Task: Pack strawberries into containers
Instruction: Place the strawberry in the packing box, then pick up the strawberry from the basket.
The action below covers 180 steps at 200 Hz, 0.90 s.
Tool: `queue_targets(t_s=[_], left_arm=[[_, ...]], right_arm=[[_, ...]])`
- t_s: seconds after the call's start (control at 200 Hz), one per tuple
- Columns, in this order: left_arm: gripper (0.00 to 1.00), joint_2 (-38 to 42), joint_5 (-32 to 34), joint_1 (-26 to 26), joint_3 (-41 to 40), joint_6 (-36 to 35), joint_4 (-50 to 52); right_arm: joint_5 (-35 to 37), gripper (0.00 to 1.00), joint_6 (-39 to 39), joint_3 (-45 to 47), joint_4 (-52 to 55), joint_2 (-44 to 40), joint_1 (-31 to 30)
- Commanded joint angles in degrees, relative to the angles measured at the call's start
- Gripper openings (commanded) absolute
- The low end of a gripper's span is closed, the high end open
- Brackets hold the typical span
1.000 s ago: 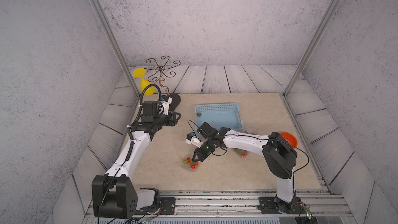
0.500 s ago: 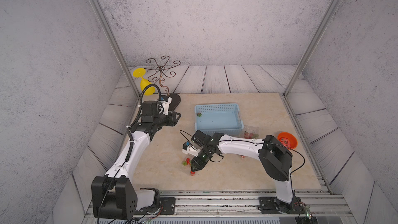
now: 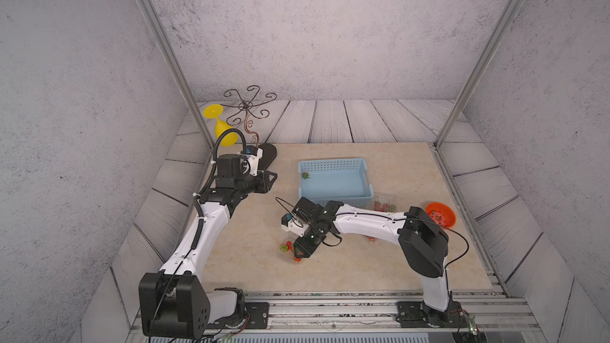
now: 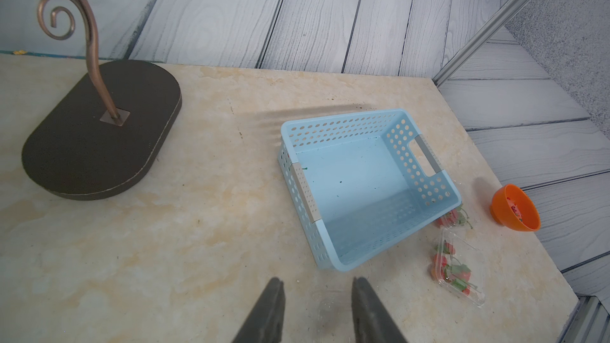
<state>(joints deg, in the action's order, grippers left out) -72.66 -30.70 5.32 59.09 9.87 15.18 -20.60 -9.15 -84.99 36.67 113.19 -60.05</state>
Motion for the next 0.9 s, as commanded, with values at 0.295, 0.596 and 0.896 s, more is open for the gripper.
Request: queue_targets(t_s=[0.295,0.596,0.896], left_arm=[[0.38,0.8,0.1,0.1,0.5,-0.9,0.2],[0.38,0.2,-0.3,0.1,0.7,-0.7,0.0],[0.38,-0.8,-0.8,0.2,0.6,-0.5,-0.1]], right_arm=[[-0.4,0.51,-4.0,-6.2,-4.3,-5.9,15.0],[1.1,0.51,-8.6,-20.2,-7.6,8.9,26.8],[-2.6,0.5,-11.6,-36.4,-11.4,26.1,29.6]])
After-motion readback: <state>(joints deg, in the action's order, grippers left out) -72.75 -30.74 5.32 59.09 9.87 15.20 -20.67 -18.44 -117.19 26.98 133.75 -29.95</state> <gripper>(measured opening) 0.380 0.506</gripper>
